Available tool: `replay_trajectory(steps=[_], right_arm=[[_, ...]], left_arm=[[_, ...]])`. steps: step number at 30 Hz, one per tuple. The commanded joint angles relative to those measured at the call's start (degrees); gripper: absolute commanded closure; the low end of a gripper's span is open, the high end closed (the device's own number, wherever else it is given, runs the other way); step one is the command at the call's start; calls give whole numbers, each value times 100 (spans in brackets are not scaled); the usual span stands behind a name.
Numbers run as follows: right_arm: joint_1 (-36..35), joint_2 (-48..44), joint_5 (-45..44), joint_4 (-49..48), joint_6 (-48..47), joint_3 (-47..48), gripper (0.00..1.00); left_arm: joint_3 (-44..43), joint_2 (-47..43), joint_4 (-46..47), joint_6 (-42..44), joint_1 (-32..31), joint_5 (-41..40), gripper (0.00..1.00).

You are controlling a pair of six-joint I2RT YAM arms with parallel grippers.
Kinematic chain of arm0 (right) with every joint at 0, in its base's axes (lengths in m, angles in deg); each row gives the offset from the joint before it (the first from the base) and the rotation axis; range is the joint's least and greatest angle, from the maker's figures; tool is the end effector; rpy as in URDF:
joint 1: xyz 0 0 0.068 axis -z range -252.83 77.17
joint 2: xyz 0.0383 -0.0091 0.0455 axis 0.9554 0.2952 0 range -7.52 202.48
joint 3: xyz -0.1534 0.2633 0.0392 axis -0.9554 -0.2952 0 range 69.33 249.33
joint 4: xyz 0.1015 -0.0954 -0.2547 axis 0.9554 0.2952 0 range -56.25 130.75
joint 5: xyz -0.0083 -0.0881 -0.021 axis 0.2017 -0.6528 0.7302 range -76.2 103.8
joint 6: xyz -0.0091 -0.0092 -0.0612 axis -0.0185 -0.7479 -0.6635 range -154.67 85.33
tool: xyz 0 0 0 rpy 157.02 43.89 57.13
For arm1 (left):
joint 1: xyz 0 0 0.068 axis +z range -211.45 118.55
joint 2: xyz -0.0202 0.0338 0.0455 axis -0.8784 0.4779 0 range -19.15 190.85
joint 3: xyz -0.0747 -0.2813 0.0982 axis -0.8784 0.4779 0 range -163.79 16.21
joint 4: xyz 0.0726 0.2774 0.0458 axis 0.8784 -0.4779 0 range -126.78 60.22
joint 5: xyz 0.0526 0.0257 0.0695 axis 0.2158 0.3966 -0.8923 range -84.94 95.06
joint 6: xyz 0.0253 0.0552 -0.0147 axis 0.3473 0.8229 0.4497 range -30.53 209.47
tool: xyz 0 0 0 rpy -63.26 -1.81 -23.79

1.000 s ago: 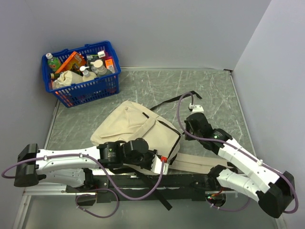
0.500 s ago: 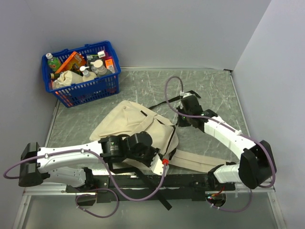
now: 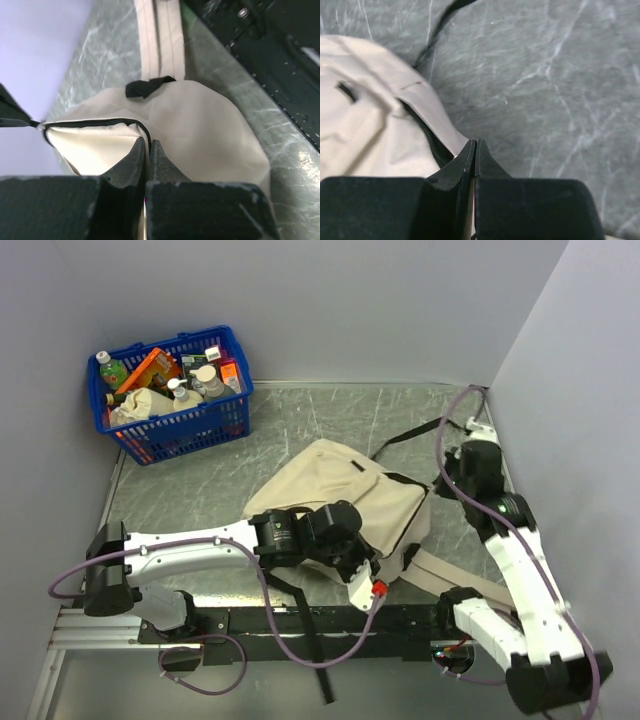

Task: Pack the student bag
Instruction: Zip the student bag at the center of the board.

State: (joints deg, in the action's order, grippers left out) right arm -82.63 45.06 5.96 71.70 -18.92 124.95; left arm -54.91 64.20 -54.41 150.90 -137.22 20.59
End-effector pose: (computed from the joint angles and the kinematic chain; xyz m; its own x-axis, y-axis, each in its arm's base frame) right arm 0.2075 0.0292 0.3565 -0.5585 0.1764 -0.8105 0.0968 0.9843 0.1475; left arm 0.0769 -0.3553 0.3392 0.7959 0.3037 -0.5237 0.6013 -0.4967 0.6258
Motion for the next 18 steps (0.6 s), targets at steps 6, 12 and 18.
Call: replay_trajectory(steps=[6,12,18], right_arm=[[-431,-557,352,168,-125,161,100],[-1471,-626,1291,-103,-107,-498,100],[-2094,-468,2365,-780,-37,-1122,100]], left_arm=[[1291,-1188,-1914,-129,-176,1137,99],[2828,-2770,-2652,-737,264,602,99],[3358,-3589,-2031,-1299,502,100,40]])
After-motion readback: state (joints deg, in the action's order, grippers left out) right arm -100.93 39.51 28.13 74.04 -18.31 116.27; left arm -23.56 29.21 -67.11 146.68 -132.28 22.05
